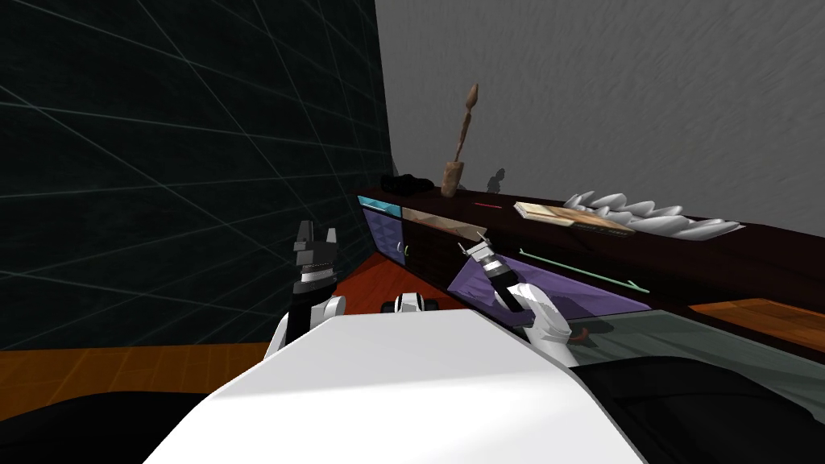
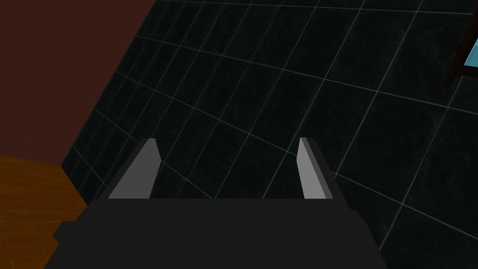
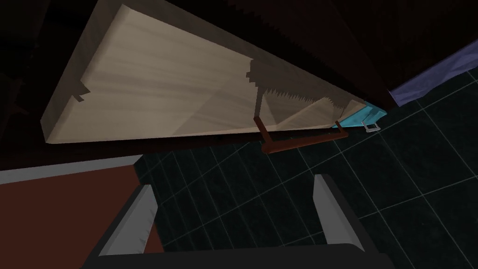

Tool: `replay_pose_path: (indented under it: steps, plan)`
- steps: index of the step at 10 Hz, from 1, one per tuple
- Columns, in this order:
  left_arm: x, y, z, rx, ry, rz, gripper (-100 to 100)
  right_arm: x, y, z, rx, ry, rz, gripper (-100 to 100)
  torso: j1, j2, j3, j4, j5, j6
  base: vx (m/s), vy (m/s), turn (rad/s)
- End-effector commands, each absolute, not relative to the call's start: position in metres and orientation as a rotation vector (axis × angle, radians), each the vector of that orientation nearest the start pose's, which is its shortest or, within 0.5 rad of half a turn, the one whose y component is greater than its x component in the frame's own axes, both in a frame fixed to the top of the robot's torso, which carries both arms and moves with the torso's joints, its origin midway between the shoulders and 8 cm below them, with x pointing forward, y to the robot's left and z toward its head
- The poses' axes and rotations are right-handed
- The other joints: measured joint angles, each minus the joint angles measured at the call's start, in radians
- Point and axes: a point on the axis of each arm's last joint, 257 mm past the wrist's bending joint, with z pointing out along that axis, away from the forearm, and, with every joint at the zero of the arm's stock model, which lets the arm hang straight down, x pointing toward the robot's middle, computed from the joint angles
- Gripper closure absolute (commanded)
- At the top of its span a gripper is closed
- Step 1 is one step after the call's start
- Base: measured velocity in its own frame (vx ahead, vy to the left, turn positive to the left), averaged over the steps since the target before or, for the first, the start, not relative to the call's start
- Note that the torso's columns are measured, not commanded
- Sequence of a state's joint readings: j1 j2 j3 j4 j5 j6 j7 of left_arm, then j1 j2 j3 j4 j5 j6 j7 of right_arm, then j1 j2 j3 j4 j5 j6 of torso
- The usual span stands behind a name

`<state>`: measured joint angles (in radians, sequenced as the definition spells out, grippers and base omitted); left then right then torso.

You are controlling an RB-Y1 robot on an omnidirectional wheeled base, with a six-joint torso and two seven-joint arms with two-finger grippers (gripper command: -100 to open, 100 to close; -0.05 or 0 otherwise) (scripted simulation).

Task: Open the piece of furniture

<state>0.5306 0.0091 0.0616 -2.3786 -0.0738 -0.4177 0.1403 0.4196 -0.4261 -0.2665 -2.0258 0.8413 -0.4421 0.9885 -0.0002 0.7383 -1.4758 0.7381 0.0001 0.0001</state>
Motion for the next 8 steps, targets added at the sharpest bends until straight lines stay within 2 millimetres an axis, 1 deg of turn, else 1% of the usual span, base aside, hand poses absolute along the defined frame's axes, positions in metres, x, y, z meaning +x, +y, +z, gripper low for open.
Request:
replay_pose_path:
  steps: [1, 8]
  plan:
    - [0.334, 0.291, 0.043, -0.662, 0.631, -1.307, 0, 0.413, -0.337, -0.107, -0.824, 1.157, -0.593, -100, -0.001, 0.0, 0.0, 0.0, 0.0, 0.0, 0.018, 0.067, 0.005]
    - [0.334, 0.291, 0.043, -0.662, 0.631, -1.307, 0, 0.422, -0.353, -0.121, -1.005, 1.117, -0.802, -100, 0.001, 0.0, 0.0, 0.0, 0.0, 0.0, 0.017, 0.056, -0.003]
